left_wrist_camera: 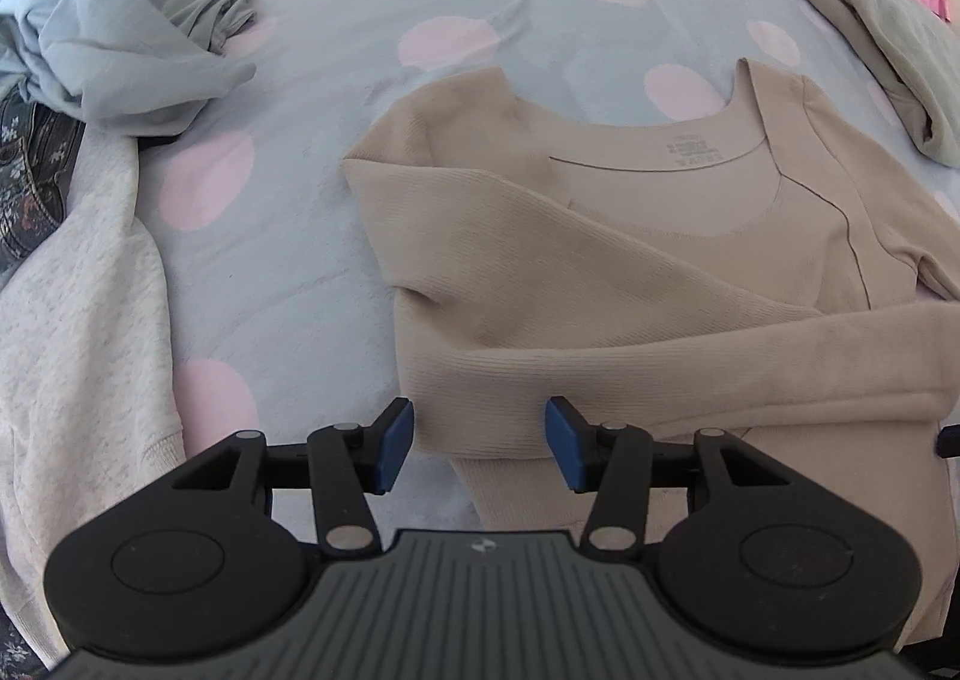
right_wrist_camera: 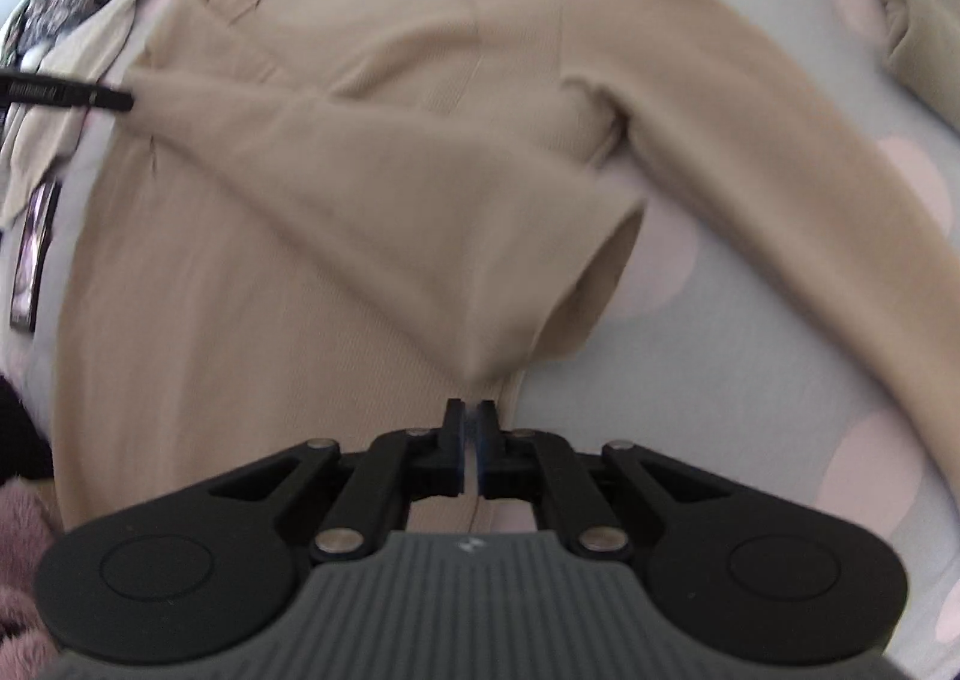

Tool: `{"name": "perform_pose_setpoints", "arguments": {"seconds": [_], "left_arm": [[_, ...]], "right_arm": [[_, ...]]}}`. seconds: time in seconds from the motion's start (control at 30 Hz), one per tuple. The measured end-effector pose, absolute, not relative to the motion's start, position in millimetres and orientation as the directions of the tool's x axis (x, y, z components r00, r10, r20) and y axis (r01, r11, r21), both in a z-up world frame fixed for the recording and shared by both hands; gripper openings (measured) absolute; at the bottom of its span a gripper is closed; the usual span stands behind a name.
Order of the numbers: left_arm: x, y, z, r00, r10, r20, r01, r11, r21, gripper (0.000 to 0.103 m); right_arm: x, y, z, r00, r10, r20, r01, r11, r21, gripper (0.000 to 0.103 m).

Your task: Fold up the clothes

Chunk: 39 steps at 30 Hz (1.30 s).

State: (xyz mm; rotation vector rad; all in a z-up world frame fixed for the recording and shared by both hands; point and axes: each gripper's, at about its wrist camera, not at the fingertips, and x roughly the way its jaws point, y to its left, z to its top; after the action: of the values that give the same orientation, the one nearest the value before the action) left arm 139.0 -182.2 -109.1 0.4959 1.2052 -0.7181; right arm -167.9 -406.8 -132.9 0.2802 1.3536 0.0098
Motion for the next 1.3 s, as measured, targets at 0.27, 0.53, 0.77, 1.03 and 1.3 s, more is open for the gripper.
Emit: {"name": "perform_pose_setpoints", "arguments": {"seconds": [0.27, 0.53, 0.77, 1.03, 1.3], "left_arm": [[137.2, -188.3, -106.0, 0.195, -0.243, -0.95, 0.727, 0.687, -0.026, 0.047], [137.6, -185.7, -102.3, 0.196, -0.252, -0.948, 0.723, 0.69, -0.034, 0.047], [142.4, -184.1, -106.8, 0.19, -0.24, -0.952, 0.71, 0.703, -0.036, 0.047], [135.0, -182.6, -133.6, 0.193, -0.166, -0.967, 0.725, 0.688, 0.027, 0.047], [133.9, -179.0, -143.3, 0.116, -0.086, -0.99, 0.734, 0.679, 0.027, 0.05]], "right_arm": [[-177.3, -449.0, -101.6, 0.415, 0.138, -0.899, 0.326, 0.9, 0.289, 0.045], [-163.3, -440.6, -117.5, 0.345, 0.21, -0.915, 0.306, 0.896, 0.321, 0.005], [-180.2, -417.4, -135.3, 0.201, 0.294, -0.934, 0.218, 0.917, 0.335, 0.003], [-185.0, -406.0, -138.3, 0.147, 0.257, -0.955, 0.16, 0.947, 0.279, 0.013], [-198.1, -420.7, -109.8, 0.194, 0.178, -0.965, 0.18, 0.96, 0.213, 0.043]]}}
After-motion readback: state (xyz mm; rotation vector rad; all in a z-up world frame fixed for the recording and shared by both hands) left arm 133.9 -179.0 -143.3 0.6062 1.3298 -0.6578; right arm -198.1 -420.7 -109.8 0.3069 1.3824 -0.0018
